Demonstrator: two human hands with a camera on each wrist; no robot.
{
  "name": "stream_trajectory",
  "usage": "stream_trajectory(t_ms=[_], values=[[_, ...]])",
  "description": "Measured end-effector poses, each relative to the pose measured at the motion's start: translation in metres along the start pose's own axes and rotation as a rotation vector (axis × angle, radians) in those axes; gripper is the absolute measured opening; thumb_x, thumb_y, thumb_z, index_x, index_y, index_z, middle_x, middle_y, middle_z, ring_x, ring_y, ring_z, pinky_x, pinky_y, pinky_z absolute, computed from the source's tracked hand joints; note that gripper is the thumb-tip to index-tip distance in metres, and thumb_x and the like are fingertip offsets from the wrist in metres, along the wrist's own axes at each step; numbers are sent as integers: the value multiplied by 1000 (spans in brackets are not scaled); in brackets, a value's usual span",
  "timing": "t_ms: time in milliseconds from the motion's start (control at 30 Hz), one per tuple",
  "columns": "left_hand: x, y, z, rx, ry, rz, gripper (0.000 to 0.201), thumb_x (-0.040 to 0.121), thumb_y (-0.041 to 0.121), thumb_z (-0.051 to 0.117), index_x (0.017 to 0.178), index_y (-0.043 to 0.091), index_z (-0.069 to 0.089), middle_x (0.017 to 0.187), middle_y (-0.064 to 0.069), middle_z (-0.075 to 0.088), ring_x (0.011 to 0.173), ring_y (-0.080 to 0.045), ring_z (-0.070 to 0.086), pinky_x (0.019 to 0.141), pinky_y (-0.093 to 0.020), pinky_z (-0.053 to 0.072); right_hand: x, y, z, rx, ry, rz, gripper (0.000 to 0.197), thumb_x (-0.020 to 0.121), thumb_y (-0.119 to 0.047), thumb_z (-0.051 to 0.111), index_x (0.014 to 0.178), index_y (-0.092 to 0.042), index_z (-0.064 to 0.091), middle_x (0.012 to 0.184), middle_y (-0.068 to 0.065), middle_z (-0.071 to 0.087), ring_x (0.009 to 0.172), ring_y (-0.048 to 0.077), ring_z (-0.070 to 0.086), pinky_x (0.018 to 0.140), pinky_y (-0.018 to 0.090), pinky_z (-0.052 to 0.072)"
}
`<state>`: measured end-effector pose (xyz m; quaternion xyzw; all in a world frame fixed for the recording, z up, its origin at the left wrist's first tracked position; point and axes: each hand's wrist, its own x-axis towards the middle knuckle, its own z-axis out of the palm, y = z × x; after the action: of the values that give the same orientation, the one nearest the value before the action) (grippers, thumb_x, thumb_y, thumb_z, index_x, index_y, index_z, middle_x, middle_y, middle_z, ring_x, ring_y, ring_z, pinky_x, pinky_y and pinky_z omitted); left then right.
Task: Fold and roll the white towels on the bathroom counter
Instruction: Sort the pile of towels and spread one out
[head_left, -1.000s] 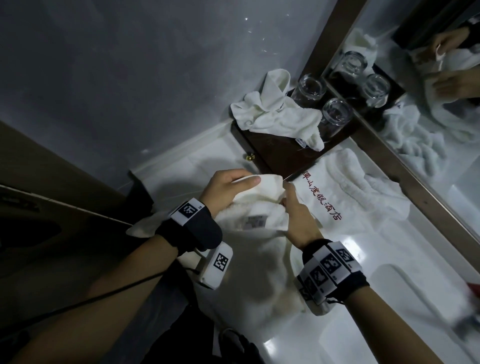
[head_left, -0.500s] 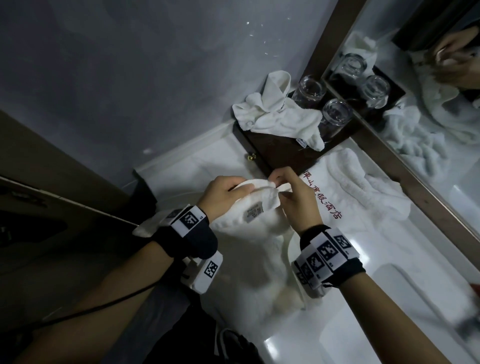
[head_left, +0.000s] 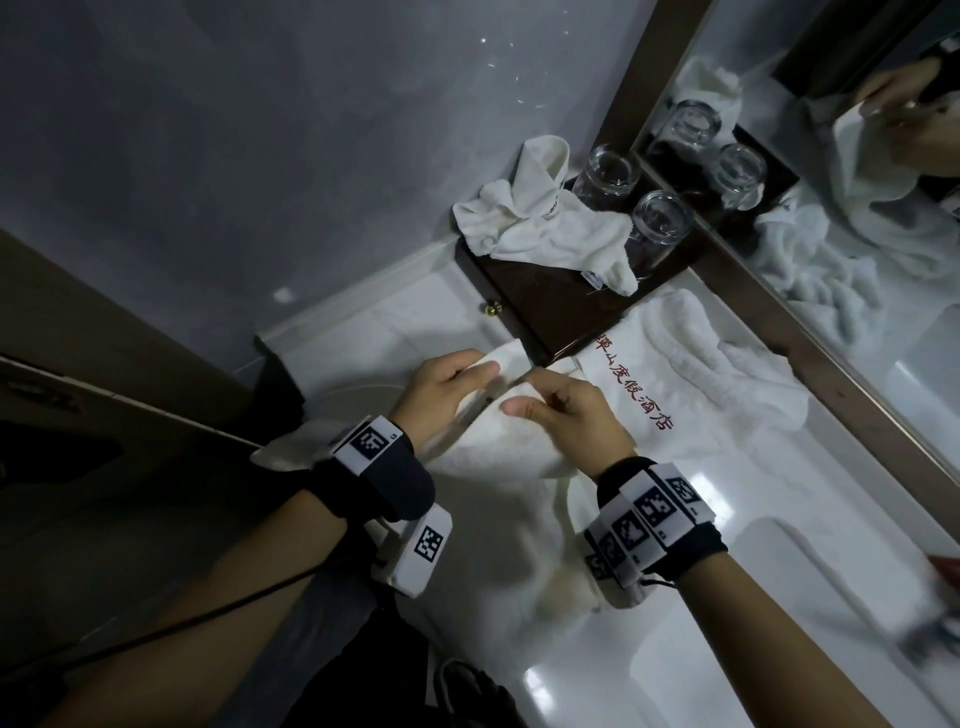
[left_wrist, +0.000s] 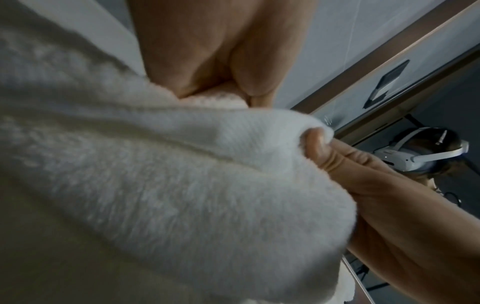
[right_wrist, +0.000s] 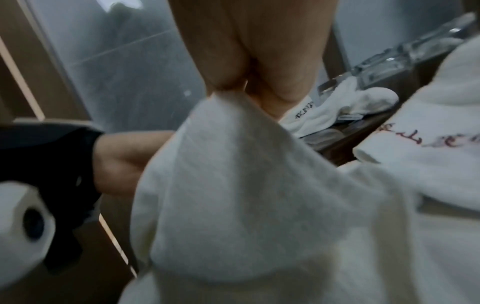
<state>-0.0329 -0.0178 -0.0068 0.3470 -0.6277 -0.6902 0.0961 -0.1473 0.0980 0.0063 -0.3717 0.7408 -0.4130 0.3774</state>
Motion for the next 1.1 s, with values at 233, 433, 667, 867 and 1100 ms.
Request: stream_trajectory(t_ms=[233, 433, 667, 867, 1100], values=[[-5, -5, -4, 195, -74, 183, 13, 90, 5, 52, 87, 5, 65, 72, -8, 51, 68, -13, 45, 64, -21, 35, 3, 7, 0, 29, 292, -8, 16, 71, -18, 77, 78, -8, 67, 91, -3, 54, 79, -5, 49, 72, 1, 35], [-6, -9, -10, 306, -124, 281, 14, 90, 17, 55, 79, 19, 63, 69, -11, 54, 63, -8, 44, 60, -21, 35, 4, 2, -9, 177, 82, 80, 19, 79, -13, 70, 77, -15, 51, 78, 10, 51, 76, 22, 49, 73, 36, 39], [-7, -30, -43, 868, -58, 108, 22, 88, 27, 55, 79, 9, 63, 68, -18, 60, 66, -32, 56, 65, -36, 44, -3, 16, -40, 15, 456, 111, 21, 84, -27, 65, 78, -18, 47, 72, -4, 56, 64, 11, 50, 60, 19, 42], [-14, -54, -98, 968, -90, -207, 35, 84, 28, 64, 111, 7, 63, 115, -18, 64, 108, -33, 59, 91, -40, 48, -7, 50, -80, -155, 692, 161, 21, 85, -25, 63, 88, -10, 49, 77, -3, 55, 66, 11, 48, 50, 10, 33], [-15, -56, -110, 518, 147, -88, 18, 79, 5, 69, 71, -4, 56, 59, -7, 52, 65, -17, 50, 55, -20, 42, -8, 77, -109, -295, 810, 359, 21, 85, 0, 51, 106, 4, 48, 108, 26, 58, 99, 35, 53, 82, 36, 37]])
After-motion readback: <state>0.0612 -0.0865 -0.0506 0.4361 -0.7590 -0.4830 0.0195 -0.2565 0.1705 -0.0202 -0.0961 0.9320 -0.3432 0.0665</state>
